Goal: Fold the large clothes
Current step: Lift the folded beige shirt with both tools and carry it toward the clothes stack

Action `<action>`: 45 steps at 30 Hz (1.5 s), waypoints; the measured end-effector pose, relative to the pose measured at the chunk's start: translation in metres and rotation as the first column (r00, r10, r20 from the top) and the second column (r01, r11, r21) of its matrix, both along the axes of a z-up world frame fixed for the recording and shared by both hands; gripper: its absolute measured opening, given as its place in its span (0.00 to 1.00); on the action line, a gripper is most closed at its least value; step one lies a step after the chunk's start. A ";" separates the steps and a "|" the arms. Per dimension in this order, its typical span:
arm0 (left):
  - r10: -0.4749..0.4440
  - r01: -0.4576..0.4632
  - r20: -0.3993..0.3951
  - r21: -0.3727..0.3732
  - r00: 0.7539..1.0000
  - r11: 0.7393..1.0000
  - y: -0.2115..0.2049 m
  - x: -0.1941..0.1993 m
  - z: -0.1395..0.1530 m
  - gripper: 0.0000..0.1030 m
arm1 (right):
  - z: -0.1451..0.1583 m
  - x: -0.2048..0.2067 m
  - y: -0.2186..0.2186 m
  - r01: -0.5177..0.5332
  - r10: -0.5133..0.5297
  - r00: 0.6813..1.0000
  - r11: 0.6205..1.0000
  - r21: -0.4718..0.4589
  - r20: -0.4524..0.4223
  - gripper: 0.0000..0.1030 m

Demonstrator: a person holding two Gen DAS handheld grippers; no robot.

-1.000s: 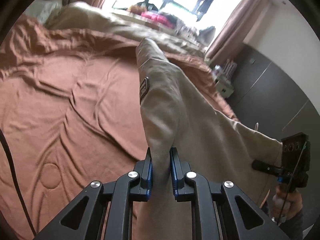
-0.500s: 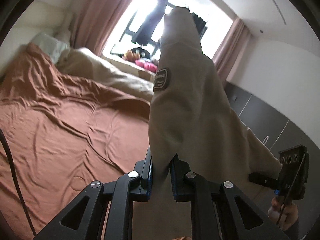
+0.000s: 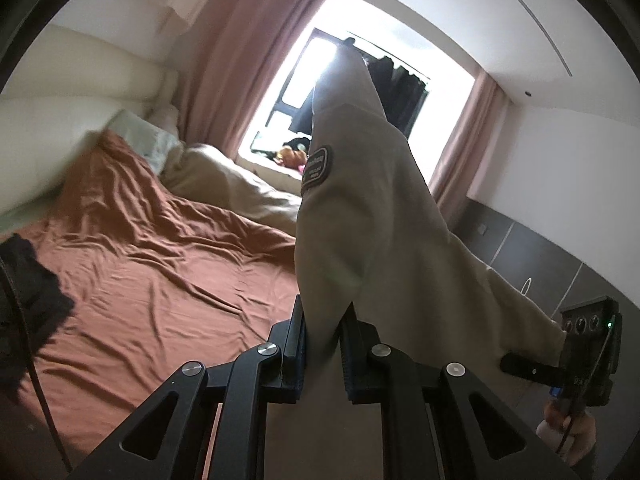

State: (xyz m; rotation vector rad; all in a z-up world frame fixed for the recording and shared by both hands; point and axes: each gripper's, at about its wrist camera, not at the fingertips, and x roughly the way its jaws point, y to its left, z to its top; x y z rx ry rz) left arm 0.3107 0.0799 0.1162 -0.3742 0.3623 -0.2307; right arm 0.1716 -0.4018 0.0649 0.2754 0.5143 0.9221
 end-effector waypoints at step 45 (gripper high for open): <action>0.553 -0.554 0.036 0.082 0.833 0.829 0.436 -0.095 0.024 0.13 | -0.007 0.136 0.462 -0.501 0.501 0.865 0.865 -0.014 -0.026 0.13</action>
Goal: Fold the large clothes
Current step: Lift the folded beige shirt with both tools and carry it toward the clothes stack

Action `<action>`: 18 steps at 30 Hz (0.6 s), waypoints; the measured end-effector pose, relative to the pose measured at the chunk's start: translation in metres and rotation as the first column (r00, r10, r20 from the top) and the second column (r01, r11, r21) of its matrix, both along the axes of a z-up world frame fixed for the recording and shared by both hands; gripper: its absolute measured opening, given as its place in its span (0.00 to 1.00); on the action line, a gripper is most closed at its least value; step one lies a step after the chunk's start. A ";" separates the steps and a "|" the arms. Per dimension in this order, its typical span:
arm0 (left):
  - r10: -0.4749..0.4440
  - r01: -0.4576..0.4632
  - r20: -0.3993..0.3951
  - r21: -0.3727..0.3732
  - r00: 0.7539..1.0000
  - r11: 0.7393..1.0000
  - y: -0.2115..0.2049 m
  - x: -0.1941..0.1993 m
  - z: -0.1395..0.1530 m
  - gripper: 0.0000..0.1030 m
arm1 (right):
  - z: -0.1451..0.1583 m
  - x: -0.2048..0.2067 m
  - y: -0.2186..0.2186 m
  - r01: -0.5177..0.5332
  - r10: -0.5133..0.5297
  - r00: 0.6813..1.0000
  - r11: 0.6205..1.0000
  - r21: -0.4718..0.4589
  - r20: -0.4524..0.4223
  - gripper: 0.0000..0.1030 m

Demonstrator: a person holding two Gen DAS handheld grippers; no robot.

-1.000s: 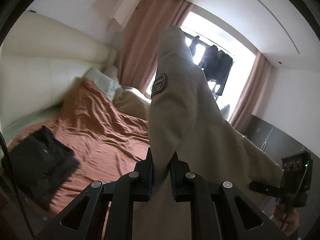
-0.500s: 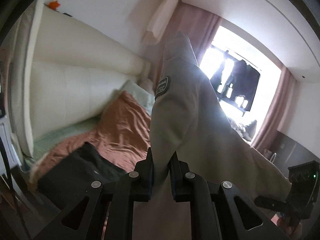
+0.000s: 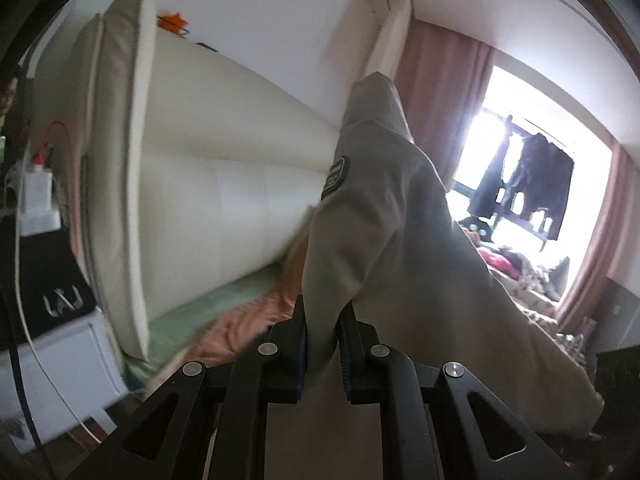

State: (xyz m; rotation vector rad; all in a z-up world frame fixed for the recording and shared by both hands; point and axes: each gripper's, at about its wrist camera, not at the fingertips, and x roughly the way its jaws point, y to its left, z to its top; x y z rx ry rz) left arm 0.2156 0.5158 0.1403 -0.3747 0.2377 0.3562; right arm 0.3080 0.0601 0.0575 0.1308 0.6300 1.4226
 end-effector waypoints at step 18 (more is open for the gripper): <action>0.106 -0.093 -0.167 0.085 0.980 0.992 0.056 0.117 -0.056 0.13 | -0.064 0.119 0.110 -0.014 0.007 0.988 0.999 -0.043 -0.156 0.13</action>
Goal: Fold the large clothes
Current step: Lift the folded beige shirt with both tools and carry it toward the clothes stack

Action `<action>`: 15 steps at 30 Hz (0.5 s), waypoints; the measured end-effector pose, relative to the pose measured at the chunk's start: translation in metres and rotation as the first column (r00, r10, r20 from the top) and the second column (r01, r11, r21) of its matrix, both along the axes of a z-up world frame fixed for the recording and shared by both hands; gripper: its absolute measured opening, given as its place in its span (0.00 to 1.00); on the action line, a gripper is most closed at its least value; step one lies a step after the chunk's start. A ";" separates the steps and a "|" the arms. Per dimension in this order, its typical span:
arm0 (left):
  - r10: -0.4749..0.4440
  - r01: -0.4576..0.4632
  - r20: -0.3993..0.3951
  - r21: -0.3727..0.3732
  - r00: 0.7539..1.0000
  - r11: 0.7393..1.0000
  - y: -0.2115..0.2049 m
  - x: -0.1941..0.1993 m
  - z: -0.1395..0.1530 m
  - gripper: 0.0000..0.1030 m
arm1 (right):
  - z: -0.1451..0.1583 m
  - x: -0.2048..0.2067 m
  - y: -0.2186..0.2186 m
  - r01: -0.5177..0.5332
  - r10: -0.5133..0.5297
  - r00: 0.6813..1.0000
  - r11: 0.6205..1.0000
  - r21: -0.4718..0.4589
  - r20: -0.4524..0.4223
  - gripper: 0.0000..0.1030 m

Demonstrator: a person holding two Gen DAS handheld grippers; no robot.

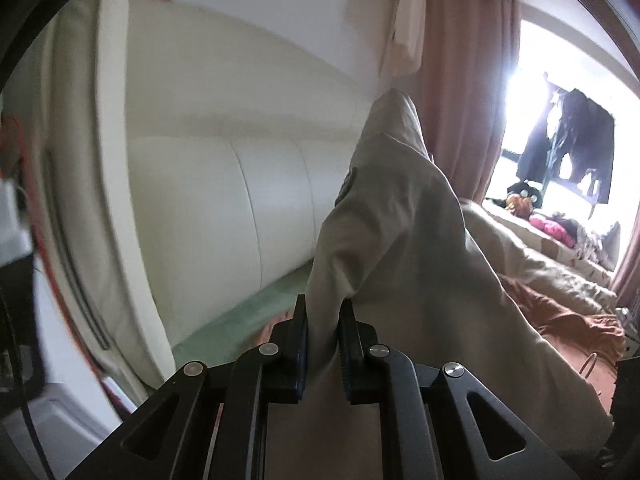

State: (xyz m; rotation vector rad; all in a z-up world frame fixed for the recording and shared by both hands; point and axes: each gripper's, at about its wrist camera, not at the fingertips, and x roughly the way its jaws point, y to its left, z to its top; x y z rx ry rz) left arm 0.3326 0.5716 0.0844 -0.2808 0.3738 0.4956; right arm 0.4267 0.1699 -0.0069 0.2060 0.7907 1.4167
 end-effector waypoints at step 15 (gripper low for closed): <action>0.031 -0.031 -0.124 0.003 0.992 1.000 0.030 0.108 -0.062 0.13 | -0.080 0.084 0.033 0.112 -0.116 0.980 0.993 -0.035 -0.161 0.13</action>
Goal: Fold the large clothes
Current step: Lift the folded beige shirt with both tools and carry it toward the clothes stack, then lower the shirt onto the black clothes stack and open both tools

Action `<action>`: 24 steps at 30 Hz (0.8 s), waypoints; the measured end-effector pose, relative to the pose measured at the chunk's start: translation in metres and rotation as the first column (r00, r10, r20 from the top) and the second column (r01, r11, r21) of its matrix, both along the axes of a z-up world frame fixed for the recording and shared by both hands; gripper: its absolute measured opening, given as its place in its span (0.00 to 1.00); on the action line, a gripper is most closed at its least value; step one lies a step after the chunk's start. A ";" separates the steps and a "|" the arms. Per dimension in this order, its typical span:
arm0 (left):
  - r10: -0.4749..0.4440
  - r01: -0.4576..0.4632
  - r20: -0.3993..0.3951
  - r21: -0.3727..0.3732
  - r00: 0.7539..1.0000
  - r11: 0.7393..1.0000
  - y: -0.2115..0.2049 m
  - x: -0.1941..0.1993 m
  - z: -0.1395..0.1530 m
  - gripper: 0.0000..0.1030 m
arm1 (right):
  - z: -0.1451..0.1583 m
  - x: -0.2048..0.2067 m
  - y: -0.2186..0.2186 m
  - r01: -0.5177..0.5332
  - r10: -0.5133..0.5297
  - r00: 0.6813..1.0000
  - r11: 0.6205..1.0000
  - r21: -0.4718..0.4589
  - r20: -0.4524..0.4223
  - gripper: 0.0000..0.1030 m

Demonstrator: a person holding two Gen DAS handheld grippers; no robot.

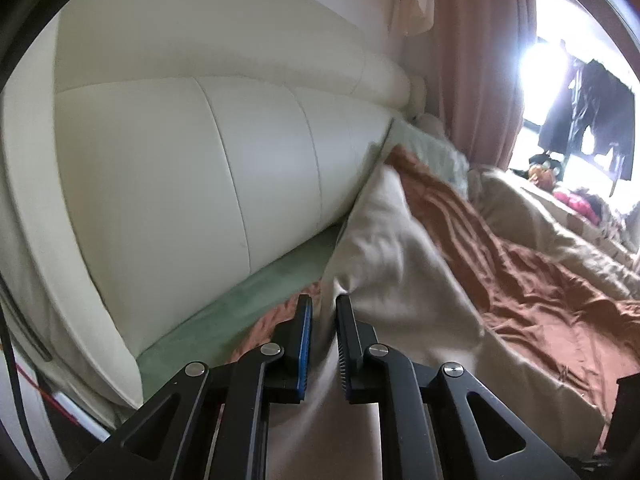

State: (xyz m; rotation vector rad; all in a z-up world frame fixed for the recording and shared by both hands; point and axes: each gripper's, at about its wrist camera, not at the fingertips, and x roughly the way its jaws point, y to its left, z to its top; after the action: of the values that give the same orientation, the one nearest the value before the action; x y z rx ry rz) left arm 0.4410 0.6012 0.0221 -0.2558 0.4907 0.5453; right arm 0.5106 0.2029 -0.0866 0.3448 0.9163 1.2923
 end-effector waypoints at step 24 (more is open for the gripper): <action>0.045 -0.071 -0.154 -0.162 0.987 0.984 -0.050 -0.171 -0.092 0.66 | -0.062 0.020 -0.031 0.247 -0.264 0.958 0.958 -0.149 -0.113 0.64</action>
State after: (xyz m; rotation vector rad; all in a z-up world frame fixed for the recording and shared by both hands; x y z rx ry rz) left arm 0.2702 0.5508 -0.0703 -0.3922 0.6783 0.5838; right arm 0.5304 0.1716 -0.1487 0.4332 1.0286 0.9734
